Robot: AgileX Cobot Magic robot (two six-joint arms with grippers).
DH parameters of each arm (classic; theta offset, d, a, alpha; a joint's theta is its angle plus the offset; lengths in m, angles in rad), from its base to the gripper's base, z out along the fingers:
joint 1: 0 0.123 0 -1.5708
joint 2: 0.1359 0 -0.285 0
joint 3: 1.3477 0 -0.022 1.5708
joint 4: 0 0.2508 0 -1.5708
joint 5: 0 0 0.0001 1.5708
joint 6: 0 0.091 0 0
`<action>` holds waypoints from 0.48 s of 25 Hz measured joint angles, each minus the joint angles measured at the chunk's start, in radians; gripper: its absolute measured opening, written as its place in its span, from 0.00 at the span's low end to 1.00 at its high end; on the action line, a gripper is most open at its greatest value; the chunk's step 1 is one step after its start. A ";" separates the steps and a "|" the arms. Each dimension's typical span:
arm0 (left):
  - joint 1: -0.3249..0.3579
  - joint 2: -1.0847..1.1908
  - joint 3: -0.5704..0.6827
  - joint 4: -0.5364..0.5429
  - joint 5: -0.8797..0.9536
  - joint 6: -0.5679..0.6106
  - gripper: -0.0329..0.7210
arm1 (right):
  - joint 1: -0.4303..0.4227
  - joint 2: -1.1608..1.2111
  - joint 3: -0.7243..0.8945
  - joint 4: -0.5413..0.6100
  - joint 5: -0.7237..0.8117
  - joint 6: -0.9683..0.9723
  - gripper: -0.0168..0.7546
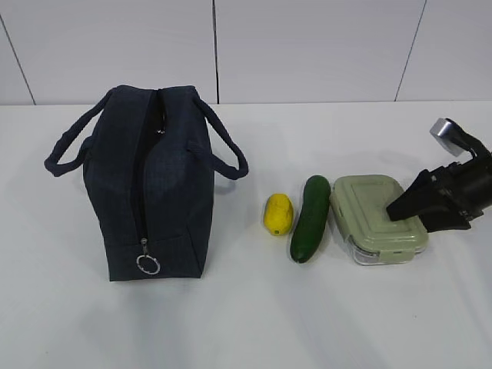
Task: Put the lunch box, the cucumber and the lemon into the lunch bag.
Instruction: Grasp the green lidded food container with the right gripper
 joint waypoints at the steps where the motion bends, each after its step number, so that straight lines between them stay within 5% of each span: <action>1: 0.000 0.000 0.000 0.000 0.000 0.000 0.36 | 0.000 0.011 0.000 0.008 0.000 0.000 0.87; 12: 0.000 0.000 0.000 0.000 0.000 0.000 0.36 | -0.001 0.046 -0.002 0.086 0.002 -0.050 0.87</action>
